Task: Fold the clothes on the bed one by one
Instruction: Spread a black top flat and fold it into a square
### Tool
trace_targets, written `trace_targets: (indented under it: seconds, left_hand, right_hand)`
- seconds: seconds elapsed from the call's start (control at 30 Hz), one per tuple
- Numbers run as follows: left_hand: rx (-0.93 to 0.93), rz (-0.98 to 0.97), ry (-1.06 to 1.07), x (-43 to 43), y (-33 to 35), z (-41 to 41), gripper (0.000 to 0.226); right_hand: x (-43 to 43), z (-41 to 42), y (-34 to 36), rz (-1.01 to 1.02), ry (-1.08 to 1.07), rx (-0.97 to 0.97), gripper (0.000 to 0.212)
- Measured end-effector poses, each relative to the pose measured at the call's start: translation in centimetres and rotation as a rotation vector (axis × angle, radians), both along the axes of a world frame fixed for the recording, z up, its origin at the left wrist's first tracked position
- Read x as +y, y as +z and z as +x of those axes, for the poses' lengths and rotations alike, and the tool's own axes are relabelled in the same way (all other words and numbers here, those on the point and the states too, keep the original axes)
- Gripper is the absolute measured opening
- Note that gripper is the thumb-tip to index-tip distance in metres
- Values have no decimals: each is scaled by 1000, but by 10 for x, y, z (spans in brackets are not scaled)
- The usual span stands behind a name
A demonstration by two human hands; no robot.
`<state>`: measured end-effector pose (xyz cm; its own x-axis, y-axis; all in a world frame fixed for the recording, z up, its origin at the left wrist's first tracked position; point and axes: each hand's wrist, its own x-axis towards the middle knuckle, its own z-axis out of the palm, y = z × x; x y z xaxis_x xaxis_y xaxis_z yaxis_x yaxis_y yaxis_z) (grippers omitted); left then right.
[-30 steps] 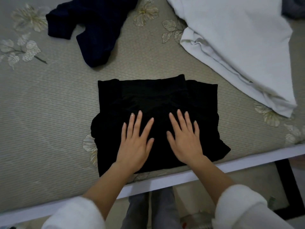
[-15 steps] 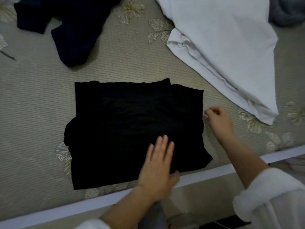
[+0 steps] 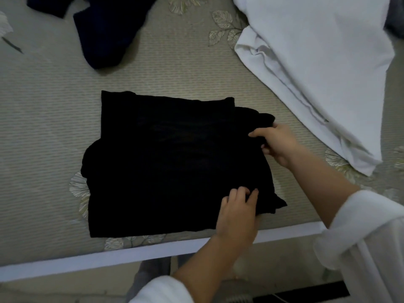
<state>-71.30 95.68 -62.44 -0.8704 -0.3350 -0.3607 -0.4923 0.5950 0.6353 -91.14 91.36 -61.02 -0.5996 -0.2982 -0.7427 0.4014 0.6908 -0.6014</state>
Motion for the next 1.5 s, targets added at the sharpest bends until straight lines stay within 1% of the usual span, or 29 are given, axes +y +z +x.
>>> trace_targets:
  seconds: [0.07,0.17,0.23,0.3,0.4,0.47,0.53,0.57,0.6,0.63,0.67,0.7,0.73,0.8,0.87,0.9,0.97,1.03,1.07,1.1,1.13,1.2,1.23,1.27,1.3,1.37,1.4,1.47,1.5]
  left_hand:
    - [142,285,176,-17,8,13,49]
    - [290,569,489,-48,30,44,38]
    - [339,728,671,-70,44,70,32]
    - [387,764,820,-91,53,97,34]
    - [409,776,998,-118,56,139,48]
    - [384,769,1091,-129,53,166,45]
    - [340,753,1169,-137,48,189,41]
    - [302,757,1203,-139,45,199,41]
    - [249,768,1230,-141,40,207,40]
    - [185,783,1249,-142,34,214,36]
    - [119,804,1264,-144,29,219,30]
    - [70,826,1273,-145,25,222,25]
    - [49,831,1268,-147,23,223,22]
    - [48,752,1212,-150,21,220,24]
    - [35,570,1131,-151,22,214,34]
    - [36,465,1090,-151,23,211,35]
    - [63,335,1042,-153,24,207,22]
    - [117,355,1087,-159,24,208,14]
    - [134,375,1123,-162,23,212,12]
    - [130,377,1146,-166,20,216,12]
    - [81,355,1138,-170,16,221,13]
    - [-90,305,1039,-176,10,228,16]
    - [-152,283,1008,-180,9,229,14]
    - [-159,265,1015,-185,9,229,9]
    - [-122,258,1042,-191,12,225,5]
    - [44,231,1095,-205,17,210,19]
    - [117,206,1103,-214,17,199,26]
    - [175,132,1045,-235,12,171,41]
    - [160,90,972,-245,8,156,49]
  right_hand:
    - [-12,1,12,-31,-33,-45,15]
    - [-37,11,37,-104,0,-105,11]
    - [-60,25,51,-159,58,-112,7]
    - [-88,44,62,-188,117,-79,6]
    - [-132,84,68,-216,203,-22,8]
    - [-159,116,67,-235,291,16,10]
    - [-178,147,61,-259,418,6,5]
    - [-184,160,57,-276,482,-19,14]
    - [-187,171,52,-283,535,-47,28]
    - [-187,178,46,-278,571,-53,42]
    - [-184,182,41,-264,596,-29,51]
    - [-180,183,36,-248,612,30,50]
    - [-174,181,31,-226,618,115,43]
    - [-160,173,22,-164,613,297,26]
    - [-147,163,16,-132,591,428,18]
    - [-142,160,14,-136,580,478,17]
    - [-135,157,12,-143,547,600,18]
    - [-132,156,11,-141,498,723,24]
    - [-133,156,10,-139,504,735,29]
    - [-134,156,9,-146,537,682,33]
    - [-136,156,7,-164,581,573,35]
    - [-138,155,7,-225,624,373,33]
    - [-138,155,8,-257,583,365,32]
    - [-137,154,10,-287,486,395,29]
    - [-136,152,13,-315,357,434,28]
    - [-127,148,17,-346,130,491,28]
    - [-122,148,17,-335,76,504,28]
    - [-109,152,13,-277,87,498,24]
    - [-101,154,9,-251,120,488,22]
